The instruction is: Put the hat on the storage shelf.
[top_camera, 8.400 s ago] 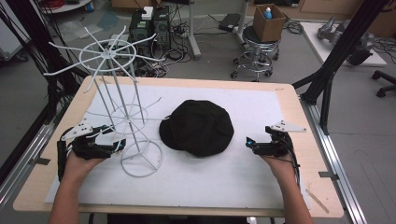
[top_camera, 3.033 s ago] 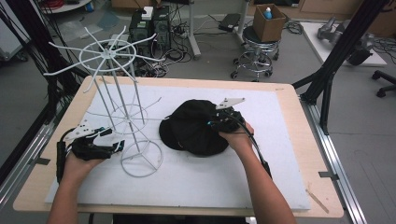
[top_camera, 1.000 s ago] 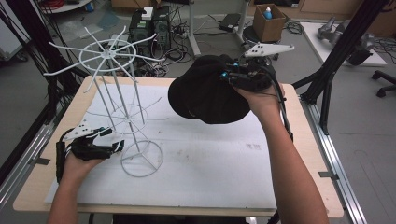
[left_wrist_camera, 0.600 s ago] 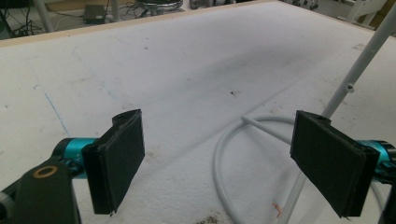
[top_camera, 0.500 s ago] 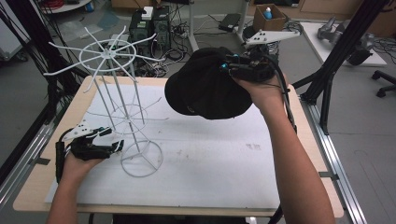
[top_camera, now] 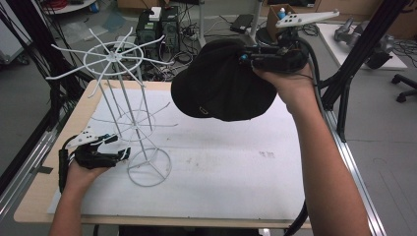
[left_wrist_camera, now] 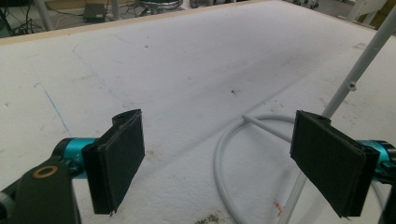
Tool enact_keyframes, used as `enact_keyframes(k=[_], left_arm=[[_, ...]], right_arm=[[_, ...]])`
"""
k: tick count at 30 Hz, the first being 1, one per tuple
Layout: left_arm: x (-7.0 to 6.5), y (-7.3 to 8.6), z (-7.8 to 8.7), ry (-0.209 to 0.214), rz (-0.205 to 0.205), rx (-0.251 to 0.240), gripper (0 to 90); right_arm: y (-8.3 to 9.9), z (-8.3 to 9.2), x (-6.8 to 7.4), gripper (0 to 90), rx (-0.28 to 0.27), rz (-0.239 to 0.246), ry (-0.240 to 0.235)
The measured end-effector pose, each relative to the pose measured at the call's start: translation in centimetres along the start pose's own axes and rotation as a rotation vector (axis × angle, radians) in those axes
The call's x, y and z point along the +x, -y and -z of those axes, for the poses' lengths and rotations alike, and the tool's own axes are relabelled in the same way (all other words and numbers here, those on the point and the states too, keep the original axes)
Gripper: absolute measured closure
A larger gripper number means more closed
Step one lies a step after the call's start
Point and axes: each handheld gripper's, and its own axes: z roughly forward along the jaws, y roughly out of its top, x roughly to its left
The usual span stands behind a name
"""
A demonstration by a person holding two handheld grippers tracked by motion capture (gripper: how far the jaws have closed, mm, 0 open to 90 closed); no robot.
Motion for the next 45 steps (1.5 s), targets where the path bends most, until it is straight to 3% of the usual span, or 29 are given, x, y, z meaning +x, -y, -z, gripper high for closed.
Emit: enact_keyframes(k=[5,12,26,45], left_arm=[[0.0,0.0,0.0,0.000,0.001,-0.001,17.9],[0.0,0.0,0.0,0.001,0.000,0.000,17.9],[0.0,0.0,0.0,0.003,0.004,0.002,17.9],[-0.1,0.0,-0.1,0.004,0.003,0.006,17.9]], right_arm=[[-1.0,1.4,-0.2,70.5,-0.036,0.000,-0.045],[-1.6,2.3,0.1,70.4,-0.046,0.021,-0.090],[-1.9,2.9,1.1,70.4,-0.034,0.066,-0.122],[-3.9,7.0,2.8,70.4,-0.081,0.121,-0.196]])
